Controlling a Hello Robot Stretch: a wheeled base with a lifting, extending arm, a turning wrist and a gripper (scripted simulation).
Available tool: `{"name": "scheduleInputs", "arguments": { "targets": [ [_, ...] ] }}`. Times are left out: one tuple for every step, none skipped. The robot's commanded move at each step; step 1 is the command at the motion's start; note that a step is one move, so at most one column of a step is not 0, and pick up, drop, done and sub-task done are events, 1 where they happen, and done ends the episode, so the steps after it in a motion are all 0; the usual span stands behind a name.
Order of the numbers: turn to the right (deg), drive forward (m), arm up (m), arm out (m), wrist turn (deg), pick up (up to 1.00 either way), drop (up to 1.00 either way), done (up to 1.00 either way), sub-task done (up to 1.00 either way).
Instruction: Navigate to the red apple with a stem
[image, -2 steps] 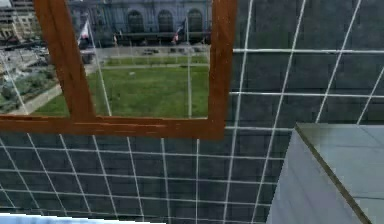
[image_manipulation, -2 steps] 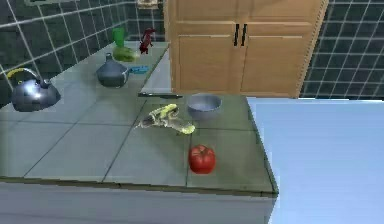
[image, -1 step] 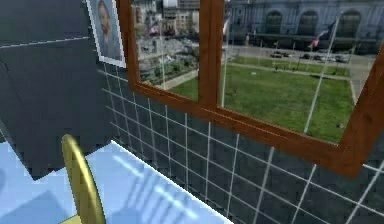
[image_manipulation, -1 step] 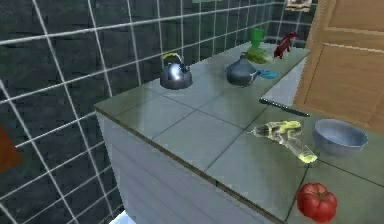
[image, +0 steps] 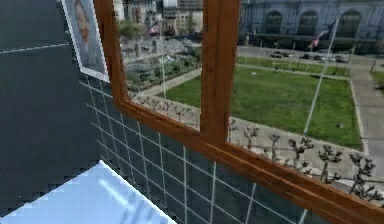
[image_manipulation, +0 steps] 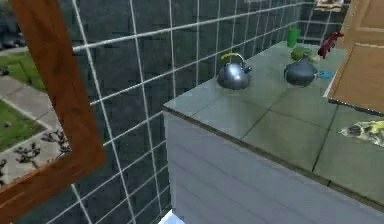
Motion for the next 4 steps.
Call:
{"name": "scheduleInputs", "arguments": {
  "targets": [
    [-18.0, 0.0, 0.0, 0.0, 0.0, 0.0, 0.0, 0.0, 0.0],
    [0.0, 0.4, 0.0, 0.0, 0.0, 0.0, 0.0, 0.0, 0.0],
    [-30.0, 0.0, 0.0, 0.0, 0.0, 0.0, 0.0, 0.0, 0.0],
    [0.0, 0.45, 0.0, 0.0, 0.0, 0.0, 0.0, 0.0, 0.0]
  ]
}}
